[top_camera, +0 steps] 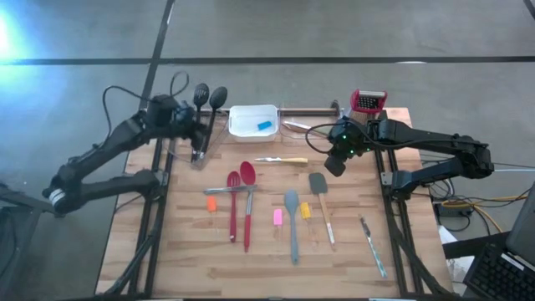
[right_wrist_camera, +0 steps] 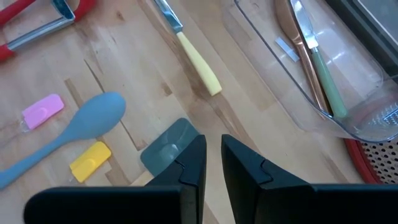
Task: Pick & Place Kitchen Items
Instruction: Put the orange spatula into the white bin
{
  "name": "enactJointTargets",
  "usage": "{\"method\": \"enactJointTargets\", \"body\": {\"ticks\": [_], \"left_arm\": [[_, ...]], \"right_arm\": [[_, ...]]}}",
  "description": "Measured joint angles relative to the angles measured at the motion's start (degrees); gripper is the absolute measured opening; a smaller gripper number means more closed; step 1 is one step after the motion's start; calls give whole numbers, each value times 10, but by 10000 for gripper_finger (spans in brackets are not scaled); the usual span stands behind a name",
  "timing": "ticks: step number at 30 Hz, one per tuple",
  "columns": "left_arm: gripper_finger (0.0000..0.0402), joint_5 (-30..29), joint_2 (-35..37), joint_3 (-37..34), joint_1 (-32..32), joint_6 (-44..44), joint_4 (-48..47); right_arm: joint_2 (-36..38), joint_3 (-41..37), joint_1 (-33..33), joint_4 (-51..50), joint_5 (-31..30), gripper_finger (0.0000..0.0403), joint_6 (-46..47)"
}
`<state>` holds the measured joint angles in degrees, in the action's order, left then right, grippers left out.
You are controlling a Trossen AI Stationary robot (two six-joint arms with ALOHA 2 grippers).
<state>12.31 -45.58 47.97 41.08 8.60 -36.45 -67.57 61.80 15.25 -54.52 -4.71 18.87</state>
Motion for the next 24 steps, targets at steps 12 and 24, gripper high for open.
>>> {"method": "enactJointTargets", "body": {"ticks": [12,24], "left_arm": [[108,-271,-3,-4,-422,346,-113],[94,-216,-124,-3,-577,570,-159]], "right_arm": [[0,0,0,0,0,43,-35],[0,0,0,0,1,43,-97]]}}
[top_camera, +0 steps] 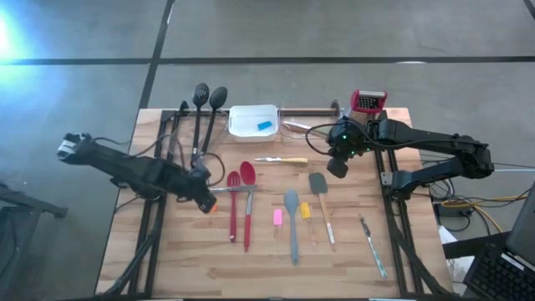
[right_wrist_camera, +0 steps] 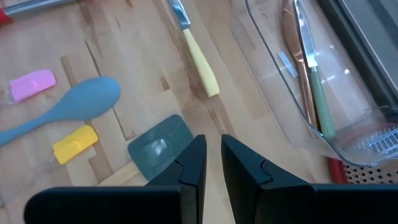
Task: Pick & Place Kitchen Items
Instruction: Put the orange spatula into the white bin
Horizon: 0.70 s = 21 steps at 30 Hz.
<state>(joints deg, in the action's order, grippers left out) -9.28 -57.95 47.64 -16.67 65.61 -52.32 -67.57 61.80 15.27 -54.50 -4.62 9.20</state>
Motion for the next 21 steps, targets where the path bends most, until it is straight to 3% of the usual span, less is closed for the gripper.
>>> {"method": "enactJointTargets", "body": {"ticks": [9,21], "left_arm": [[106,39,-79,0,1,6,-3],[232,39,-183,-1,32,30,-18]], "right_arm": [[0,0,0,12,0,43,0],[0,0,0,15,0,43,0]]}}
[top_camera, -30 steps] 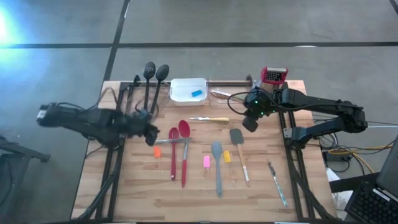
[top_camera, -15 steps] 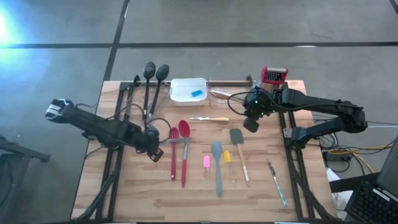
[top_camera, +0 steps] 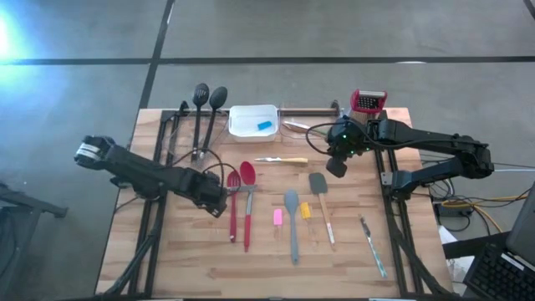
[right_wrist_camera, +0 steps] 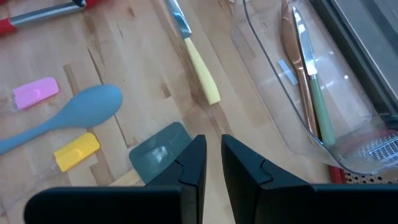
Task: Pick & Place Kitchen Items
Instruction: Put the orange spatula into the white bin
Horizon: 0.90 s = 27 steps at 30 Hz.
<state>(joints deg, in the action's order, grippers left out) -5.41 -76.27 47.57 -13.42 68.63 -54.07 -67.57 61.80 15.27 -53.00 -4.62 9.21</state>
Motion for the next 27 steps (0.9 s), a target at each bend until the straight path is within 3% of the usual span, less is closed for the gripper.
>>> {"method": "enactJointTargets", "body": {"ticks": [7,20,27], "left_arm": [[238,19,-51,0,16,34,6],[238,41,-113,-3,31,17,43],[236,63,-116,-47,48,20,108]], "right_arm": [[0,0,0,0,0,43,-2],[0,-5,0,0,0,43,-5],[0,-20,0,0,0,43,-4]]}}
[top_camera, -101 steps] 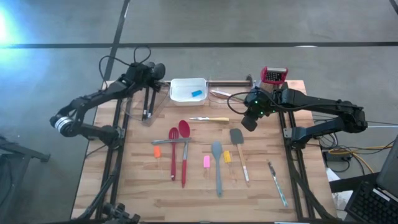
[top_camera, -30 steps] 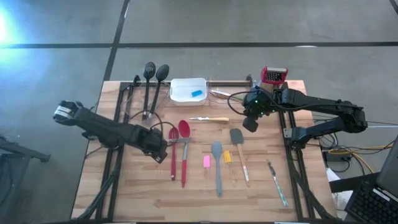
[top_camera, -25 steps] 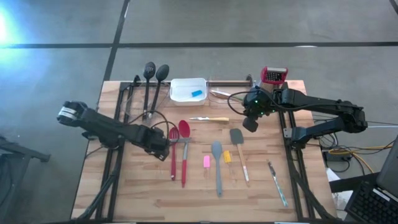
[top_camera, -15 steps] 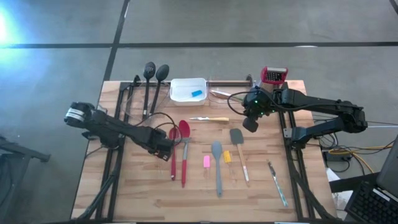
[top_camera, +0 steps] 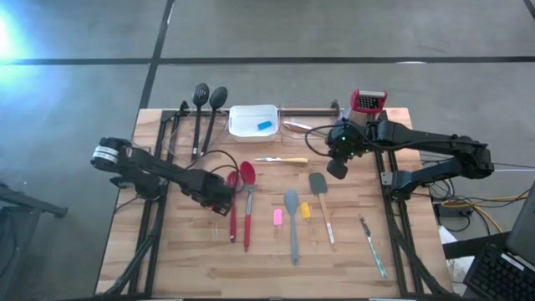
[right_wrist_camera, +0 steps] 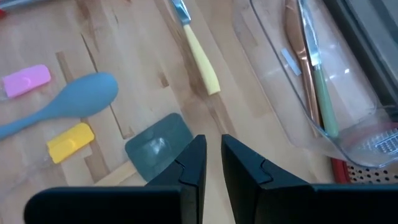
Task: Pick & Place Kitchen Items
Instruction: Put the orange spatula into the white bin
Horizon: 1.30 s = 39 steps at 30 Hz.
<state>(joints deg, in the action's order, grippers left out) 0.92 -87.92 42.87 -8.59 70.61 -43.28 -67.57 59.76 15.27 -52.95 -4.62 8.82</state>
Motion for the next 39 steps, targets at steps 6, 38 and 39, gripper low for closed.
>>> {"method": "enactJointTargets", "body": {"ticks": [6,38,39], "left_arm": [[234,8,5,-27,8,6,23],[20,-7,58,-28,5,-3,-20],[20,-9,67,-25,2,-7,-26]], "right_arm": [[0,-24,0,1,0,43,0],[0,-37,0,14,0,43,0],[0,-37,0,14,0,43,0]]}}
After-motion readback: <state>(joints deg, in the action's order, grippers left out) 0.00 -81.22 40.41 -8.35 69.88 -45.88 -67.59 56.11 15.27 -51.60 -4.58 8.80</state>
